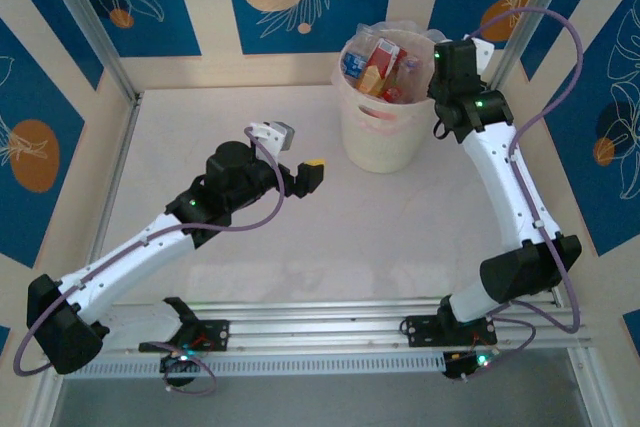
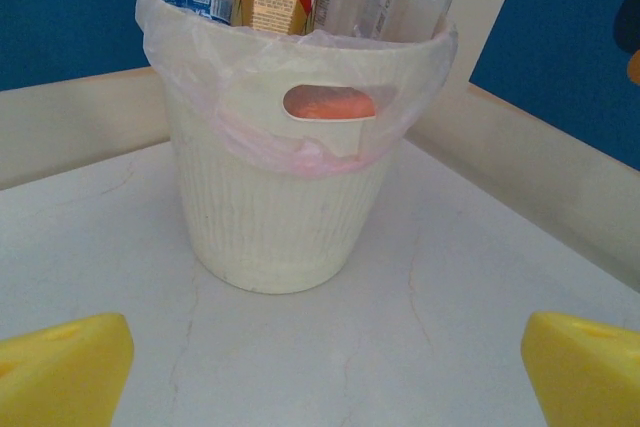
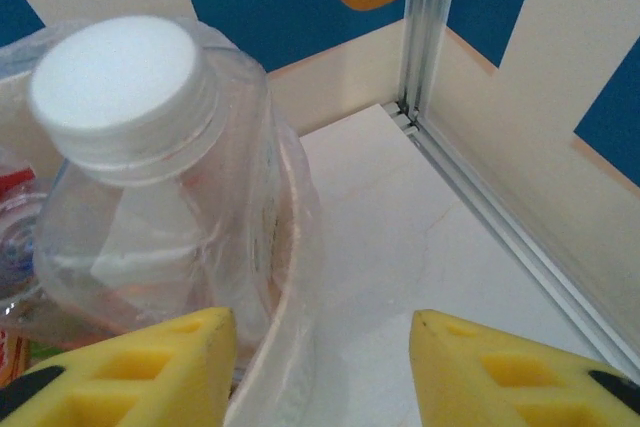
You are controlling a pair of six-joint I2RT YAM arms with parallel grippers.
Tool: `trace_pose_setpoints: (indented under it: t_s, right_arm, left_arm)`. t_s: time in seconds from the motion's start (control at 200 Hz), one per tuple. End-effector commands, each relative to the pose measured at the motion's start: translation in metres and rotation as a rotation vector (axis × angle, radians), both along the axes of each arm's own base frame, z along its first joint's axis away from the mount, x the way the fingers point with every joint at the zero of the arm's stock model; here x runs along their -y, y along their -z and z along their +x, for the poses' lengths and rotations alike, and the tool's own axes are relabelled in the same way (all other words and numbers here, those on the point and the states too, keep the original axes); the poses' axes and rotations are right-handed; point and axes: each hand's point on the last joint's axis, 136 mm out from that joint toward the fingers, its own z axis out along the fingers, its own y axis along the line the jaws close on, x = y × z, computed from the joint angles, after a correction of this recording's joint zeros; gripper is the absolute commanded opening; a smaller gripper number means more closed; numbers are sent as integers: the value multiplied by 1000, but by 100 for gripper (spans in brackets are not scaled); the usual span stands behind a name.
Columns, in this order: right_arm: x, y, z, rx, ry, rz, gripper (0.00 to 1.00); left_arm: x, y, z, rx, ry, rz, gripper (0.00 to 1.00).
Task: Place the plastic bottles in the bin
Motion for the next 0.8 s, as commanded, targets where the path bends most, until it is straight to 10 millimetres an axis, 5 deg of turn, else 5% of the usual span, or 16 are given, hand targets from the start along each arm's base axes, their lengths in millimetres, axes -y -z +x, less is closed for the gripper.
trace_pose_setpoints:
  t_s: [0.0, 0.16, 0.495, 0.795]
  right_arm:
    - [-7, 3, 24, 28, -32, 22, 45]
    - [-20, 5, 46, 61, -96, -18, 41]
    - [-28, 16, 50, 50, -161, -60, 36]
    - [-35, -14, 14, 89, -187, -32, 40]
  left_arm:
    - [1, -10, 2, 11, 0, -26, 99]
    - [0, -8, 3, 6, -4, -20, 99]
    - [-1, -6, 6, -1, -21, -13, 99]
    - [-14, -12, 4, 14, -67, 3, 100]
